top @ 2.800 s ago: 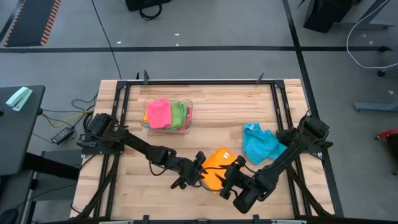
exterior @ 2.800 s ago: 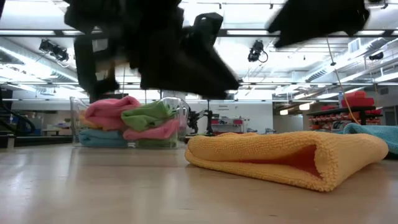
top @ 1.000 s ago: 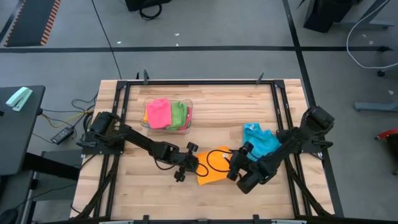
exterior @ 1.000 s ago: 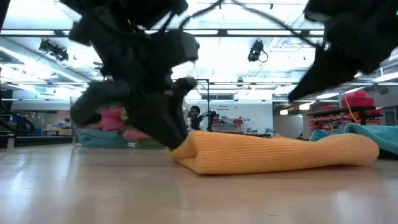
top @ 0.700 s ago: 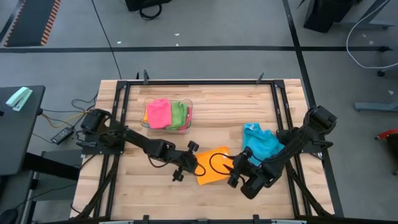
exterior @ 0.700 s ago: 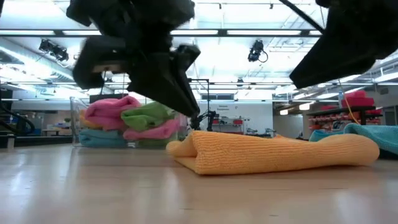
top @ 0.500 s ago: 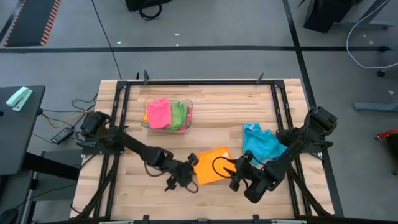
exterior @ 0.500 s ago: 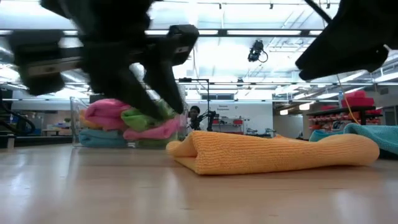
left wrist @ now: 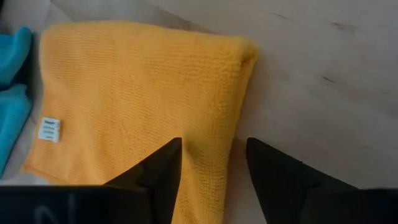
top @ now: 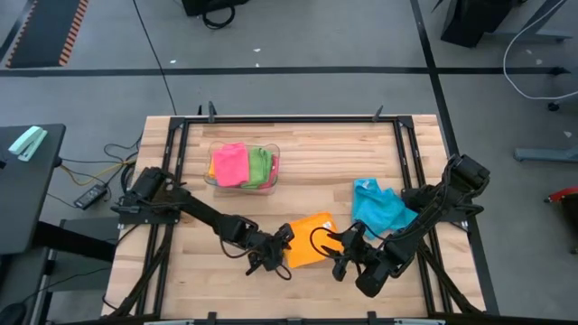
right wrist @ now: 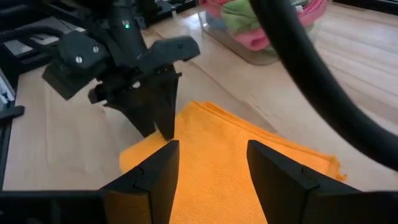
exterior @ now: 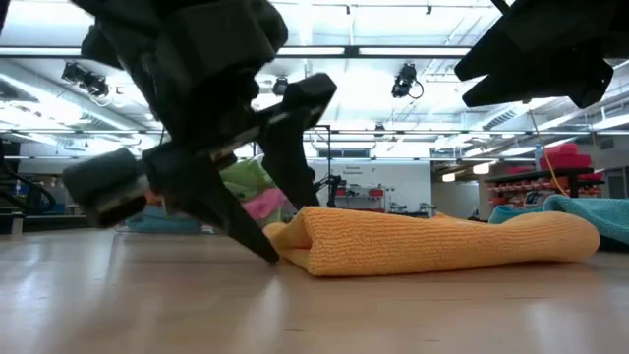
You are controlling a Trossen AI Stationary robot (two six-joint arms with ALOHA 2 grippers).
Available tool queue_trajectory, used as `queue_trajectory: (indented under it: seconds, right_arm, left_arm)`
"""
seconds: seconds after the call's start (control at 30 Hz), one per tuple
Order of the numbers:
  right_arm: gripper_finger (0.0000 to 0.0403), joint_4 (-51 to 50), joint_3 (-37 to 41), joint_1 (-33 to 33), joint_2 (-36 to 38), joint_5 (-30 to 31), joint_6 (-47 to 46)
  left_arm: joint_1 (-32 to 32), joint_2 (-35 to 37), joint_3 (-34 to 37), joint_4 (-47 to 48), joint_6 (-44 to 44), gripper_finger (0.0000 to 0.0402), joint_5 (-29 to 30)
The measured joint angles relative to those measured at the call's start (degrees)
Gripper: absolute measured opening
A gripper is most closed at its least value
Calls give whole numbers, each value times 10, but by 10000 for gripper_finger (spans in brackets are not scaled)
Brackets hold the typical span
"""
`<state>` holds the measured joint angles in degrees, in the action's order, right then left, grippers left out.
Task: Fold microfiber towels
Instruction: Fold the orange microfiber towel
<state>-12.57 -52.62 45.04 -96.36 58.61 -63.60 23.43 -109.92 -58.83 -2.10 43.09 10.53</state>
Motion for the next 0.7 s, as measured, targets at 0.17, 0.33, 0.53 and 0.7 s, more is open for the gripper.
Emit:
queue_trajectory:
  seconds: [0.17,0.33,0.53,0.7]
  right_arm:
    - [197,16,0,0,0,0,20]
    - [197,60,0,0,0,-18,65]
    - [197,71,0,0,0,-19,83]
    - [197,72,0,0,0,-19,82]
  left_arm:
    - [-13,-5,-1,-1,-8,174,5]
    - [-26,-11,-1,-2,14,156,7]
    - [-36,-30,-3,-5,51,126,4]
    - [-35,-39,-3,-1,52,68,4]
